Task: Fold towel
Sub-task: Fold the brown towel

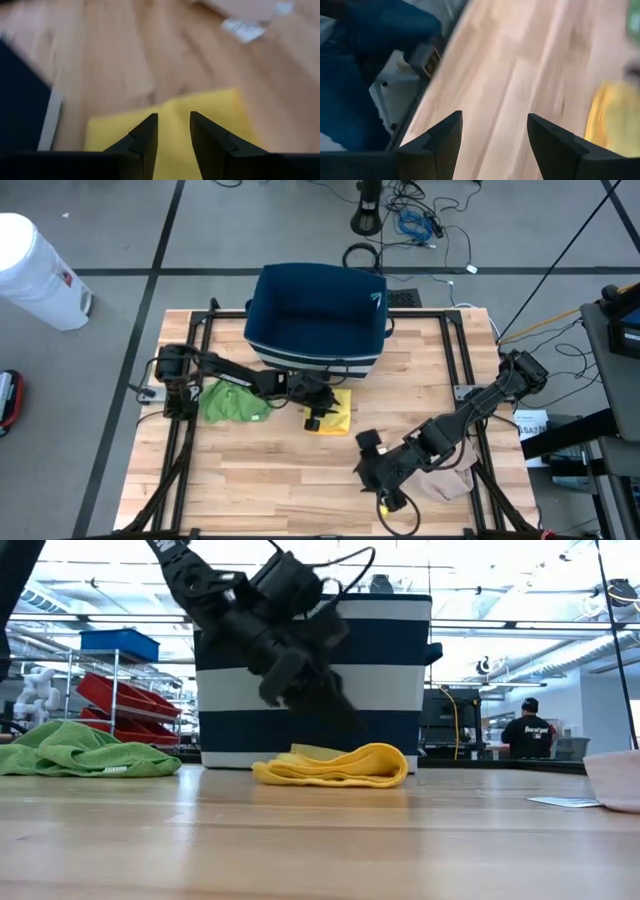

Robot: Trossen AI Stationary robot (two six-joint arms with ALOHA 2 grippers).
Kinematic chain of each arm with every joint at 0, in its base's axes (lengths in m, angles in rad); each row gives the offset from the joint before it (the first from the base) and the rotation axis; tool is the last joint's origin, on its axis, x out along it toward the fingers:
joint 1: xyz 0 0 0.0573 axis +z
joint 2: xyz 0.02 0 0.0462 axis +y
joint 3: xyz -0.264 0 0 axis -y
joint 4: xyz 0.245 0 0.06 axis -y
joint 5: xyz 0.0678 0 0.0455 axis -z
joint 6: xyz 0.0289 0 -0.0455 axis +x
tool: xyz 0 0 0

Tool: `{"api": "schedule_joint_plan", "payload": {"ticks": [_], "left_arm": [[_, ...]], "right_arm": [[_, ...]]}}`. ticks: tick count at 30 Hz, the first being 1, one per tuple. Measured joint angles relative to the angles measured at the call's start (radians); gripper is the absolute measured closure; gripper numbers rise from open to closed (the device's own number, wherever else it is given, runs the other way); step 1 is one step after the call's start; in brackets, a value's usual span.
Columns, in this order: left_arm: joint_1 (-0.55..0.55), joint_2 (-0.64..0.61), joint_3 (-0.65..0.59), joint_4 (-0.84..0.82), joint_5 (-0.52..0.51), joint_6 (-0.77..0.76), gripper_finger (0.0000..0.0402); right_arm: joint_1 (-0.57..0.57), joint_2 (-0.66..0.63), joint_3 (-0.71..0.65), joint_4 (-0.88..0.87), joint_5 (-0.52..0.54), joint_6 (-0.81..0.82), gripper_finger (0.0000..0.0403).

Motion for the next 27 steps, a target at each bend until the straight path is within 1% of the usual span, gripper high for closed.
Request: {"api": "schedule_joint_plan", "payload": {"ticks": [5,9,14,17,21,27], "left_arm": [[-0.048,0.0,0.055,0.001,0.002,0.039,0.0282],[-0.081,-0.001,0.069,0.0,0.005,0.055,0.0282],[-0.123,-0.001,0.069,-0.006,0.048,0.056,0.0282],[-0.147,-0.001,0.069,-0.006,0.046,0.08,0.0282],[-0.169,-0.001,0.069,0.002,0.037,0.101,0.0282],[-0.169,-0.001,0.069,0.015,0.036,0.103,0.0282]], "right_arm": [[0.043,0.0,-0.073,-0.058,0.038,0.201,0.0193],[0.072,0.0,-0.207,-0.006,0.04,0.354,0.0193],[0.125,0.001,-0.392,0.112,0.04,0.563,0.0193],[0.171,0.002,-0.443,0.139,0.039,0.675,0.0193],[0.215,0.002,-0.48,0.134,0.074,0.765,0.0193],[0.224,0.001,-0.548,0.138,0.091,0.839,0.0207]]}}
